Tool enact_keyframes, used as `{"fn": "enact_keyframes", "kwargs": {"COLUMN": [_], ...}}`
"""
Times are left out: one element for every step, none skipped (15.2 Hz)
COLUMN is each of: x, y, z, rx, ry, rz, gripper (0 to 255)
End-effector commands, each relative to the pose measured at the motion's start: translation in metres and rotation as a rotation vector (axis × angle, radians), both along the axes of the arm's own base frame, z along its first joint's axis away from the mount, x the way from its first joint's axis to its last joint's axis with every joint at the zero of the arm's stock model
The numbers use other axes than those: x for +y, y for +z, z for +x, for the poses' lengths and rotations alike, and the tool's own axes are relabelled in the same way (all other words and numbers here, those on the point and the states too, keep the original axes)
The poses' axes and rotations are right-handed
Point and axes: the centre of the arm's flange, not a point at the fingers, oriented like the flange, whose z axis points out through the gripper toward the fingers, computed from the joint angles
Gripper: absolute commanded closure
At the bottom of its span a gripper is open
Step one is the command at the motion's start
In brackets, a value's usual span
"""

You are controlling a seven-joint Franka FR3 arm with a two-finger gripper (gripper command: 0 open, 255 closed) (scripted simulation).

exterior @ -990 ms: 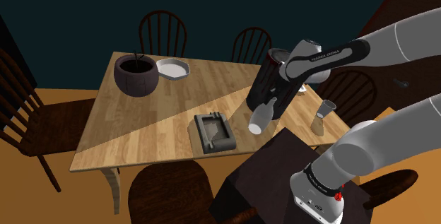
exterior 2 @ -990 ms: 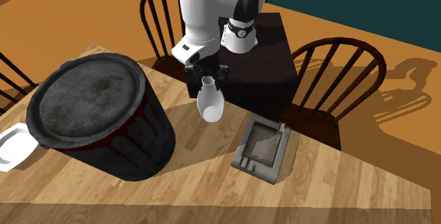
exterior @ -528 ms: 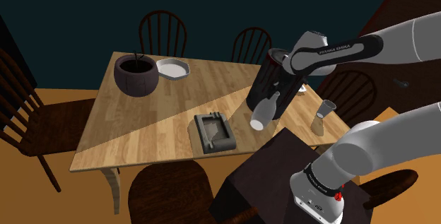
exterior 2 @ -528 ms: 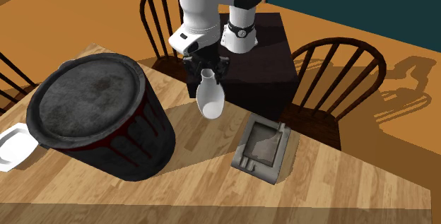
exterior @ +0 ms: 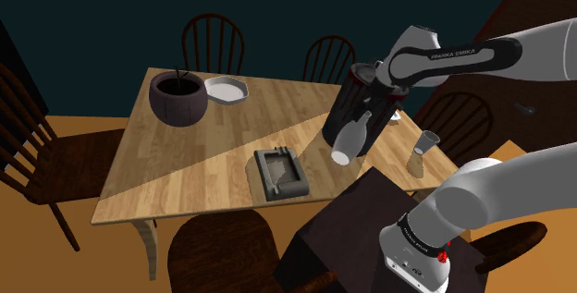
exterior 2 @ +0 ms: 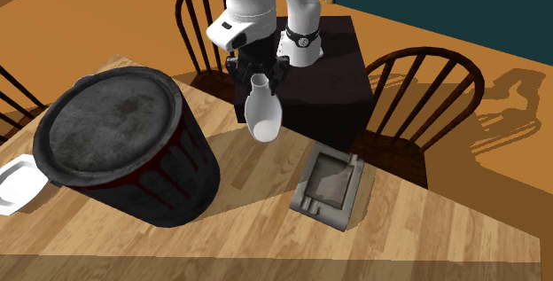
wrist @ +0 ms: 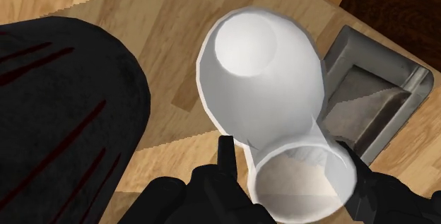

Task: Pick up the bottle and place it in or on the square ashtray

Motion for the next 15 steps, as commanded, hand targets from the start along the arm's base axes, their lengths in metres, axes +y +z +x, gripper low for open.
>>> {"fn": "enact_keyframes", "kwargs": {"x": [0.01, 0.02, 0.031, 0.041, 0.051, 0.061, 0.072, 0.082, 0.092, 0.103, 0.113, 0.123, 0.134, 0.144, 0.154], "y": [0.01, 0.015, 0.02, 0.025, 0.03, 0.035, 0.04, 0.045, 0.051, 0.056, 0.061, 0.066, 0.071, 0.076, 0.081], "z": [0.007, 0.013, 0.02, 0.026, 0.033, 0.039, 0.046, 0.052, 0.059, 0.065, 0.072, 0.078, 0.085, 0.091, 0.098], "rx": [0.0, 0.0, 0.0, 0.0, 0.0, 0.0, 0.0, 0.0, 0.0, 0.0, 0.0, 0.0, 0.0, 0.0, 0.0], "ry": [0.0, 0.0, 0.0, 0.0, 0.0, 0.0, 0.0, 0.0, 0.0, 0.0, 0.0, 0.0, 0.0, 0.0, 0.0], "rz": [0.0, 0.0, 0.0, 0.0, 0.0, 0.0, 0.0, 0.0, 0.0, 0.0, 0.0, 0.0, 0.0, 0.0, 0.0], "gripper": [255, 255, 255, 255, 255, 255, 255, 255, 255, 255, 255, 255, 255, 255, 255]}}
